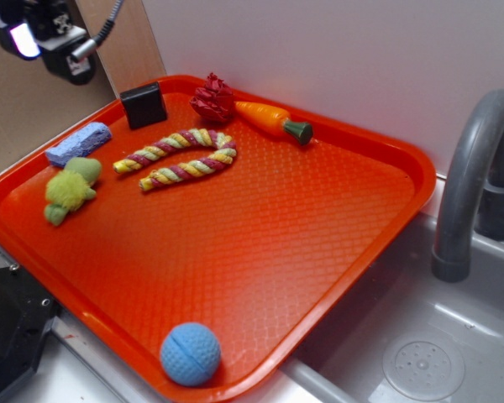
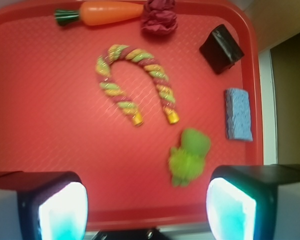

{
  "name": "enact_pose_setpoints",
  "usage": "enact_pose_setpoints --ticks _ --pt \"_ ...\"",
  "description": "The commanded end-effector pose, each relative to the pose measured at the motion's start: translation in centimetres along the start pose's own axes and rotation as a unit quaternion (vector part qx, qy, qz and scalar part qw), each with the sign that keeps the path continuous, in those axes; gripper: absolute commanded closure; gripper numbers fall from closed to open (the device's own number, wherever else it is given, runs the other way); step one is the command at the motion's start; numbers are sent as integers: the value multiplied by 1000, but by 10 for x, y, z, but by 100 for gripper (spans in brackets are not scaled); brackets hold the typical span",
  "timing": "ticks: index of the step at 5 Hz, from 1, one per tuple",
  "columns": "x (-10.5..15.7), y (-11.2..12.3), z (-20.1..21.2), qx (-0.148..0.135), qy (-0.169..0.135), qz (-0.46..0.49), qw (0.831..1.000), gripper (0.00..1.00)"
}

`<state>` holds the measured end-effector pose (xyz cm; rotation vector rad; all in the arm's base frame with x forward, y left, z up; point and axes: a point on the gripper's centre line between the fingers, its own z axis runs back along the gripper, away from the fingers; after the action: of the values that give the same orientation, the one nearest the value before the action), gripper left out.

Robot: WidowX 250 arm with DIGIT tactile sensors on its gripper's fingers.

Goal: Grab the black box.

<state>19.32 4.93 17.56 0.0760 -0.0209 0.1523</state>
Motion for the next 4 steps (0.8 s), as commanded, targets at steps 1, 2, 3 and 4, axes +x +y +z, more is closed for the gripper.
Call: enact_pose_setpoints --ticks 1,2,3,4 --pt "27 65 -2 4 -20 26 999 0" --pt "32 84 -1 3 -18 40 999 0" --pt "49 87 -9 5 -40 1 999 0" --pt "70 92 -17 10 -36 1 999 0"
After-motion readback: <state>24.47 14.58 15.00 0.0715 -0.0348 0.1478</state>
